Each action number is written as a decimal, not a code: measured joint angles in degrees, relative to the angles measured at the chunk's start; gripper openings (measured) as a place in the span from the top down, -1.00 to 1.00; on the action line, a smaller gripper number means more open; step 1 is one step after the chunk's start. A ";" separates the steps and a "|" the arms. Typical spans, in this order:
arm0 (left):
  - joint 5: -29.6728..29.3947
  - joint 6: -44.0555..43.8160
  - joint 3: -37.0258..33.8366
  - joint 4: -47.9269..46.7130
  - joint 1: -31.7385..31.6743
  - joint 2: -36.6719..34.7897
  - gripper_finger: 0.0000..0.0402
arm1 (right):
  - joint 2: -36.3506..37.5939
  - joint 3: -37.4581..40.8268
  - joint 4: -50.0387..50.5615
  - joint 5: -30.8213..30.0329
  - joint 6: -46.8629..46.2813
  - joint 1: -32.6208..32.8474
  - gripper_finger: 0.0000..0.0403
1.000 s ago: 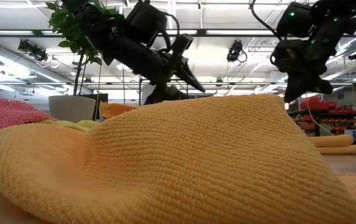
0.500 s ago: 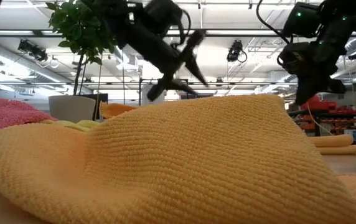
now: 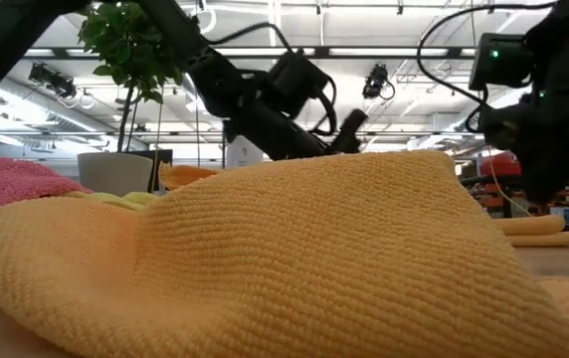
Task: Fold microfiber towels
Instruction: Put the folded top right orange microfiber cloth into the transparent bin, then fold the right orange microfiber cloth
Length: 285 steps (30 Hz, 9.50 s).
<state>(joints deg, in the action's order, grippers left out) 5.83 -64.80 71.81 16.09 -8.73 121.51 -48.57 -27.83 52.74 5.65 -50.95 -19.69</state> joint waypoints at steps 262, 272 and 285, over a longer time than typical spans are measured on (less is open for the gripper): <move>-15.05 14.41 -5.97 5.01 17.31 -17.99 0.79 | -29.27 -34.30 2.73 37.00 58.47 21.93 0.85; -13.18 23.61 -6.04 0.05 17.31 -14.49 0.83 | -27.81 -34.32 4.96 34.91 54.29 21.35 0.27; -2.32 42.60 -0.07 -0.21 11.08 -8.94 0.05 | -9.32 -4.50 -11.98 15.58 16.90 24.39 0.18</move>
<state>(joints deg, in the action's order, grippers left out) 3.51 -22.20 71.74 15.88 2.35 112.57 -57.89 -32.33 40.76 21.24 -34.05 4.70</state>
